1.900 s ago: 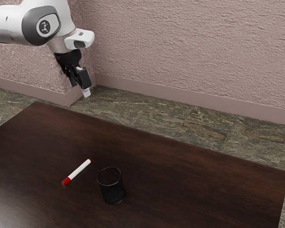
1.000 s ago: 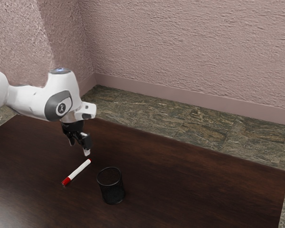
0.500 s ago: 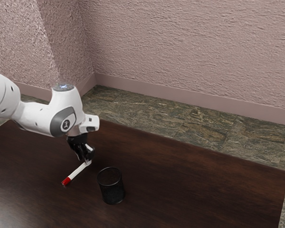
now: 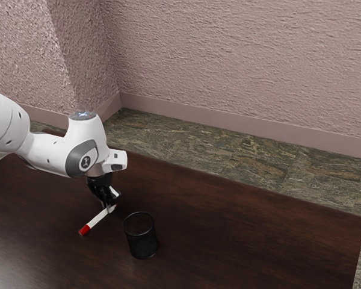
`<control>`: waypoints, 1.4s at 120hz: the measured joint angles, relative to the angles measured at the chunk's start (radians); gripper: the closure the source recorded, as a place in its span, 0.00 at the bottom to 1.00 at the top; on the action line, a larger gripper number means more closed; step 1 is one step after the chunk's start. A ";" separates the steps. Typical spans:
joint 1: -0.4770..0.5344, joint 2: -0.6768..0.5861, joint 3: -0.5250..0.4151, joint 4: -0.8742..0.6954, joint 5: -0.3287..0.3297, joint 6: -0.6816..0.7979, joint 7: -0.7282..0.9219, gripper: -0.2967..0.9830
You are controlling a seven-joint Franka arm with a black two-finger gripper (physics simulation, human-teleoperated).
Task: Put the marker into the pen holder.
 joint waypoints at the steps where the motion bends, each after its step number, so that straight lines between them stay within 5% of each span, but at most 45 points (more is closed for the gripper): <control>1: 0.000 0.000 0.000 0.000 0.000 0.000 -0.001 0.77; 23: -0.003 -0.021 0.001 -0.002 0.013 0.004 -0.020 0.83; 65: -0.105 -0.341 -0.008 -0.070 0.022 -0.009 -0.058 0.85; 92: -0.181 -0.393 -0.059 -0.059 -0.028 -0.004 -0.074 0.85; 168: -0.213 -0.442 -0.130 -0.259 -0.097 0.451 -0.066 0.85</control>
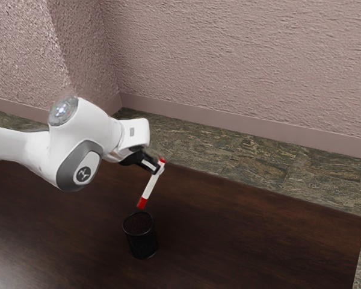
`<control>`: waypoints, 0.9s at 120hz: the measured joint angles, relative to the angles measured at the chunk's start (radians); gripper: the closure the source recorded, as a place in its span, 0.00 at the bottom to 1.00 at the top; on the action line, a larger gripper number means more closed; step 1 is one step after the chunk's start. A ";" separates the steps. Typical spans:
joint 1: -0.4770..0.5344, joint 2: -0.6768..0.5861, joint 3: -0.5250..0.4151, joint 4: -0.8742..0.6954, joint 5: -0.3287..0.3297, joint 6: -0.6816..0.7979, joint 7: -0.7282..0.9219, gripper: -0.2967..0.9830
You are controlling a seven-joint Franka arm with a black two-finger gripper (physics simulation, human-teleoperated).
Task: Put the marker into the pen holder.
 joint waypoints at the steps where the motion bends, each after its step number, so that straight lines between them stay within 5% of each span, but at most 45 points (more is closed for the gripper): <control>1: 0.000 -0.002 -0.002 -0.003 0.000 0.002 0.000 0.85; 45: 0.000 -0.029 -0.041 -0.130 -0.006 0.041 -0.005 0.84; 71: 0.008 -0.037 -0.037 -0.100 -0.003 0.011 -0.013 0.50; 94: 0.083 0.117 0.051 0.564 0.008 -0.571 0.010 0.34; 108: 0.120 0.157 0.100 0.684 0.013 -0.862 0.066 0.29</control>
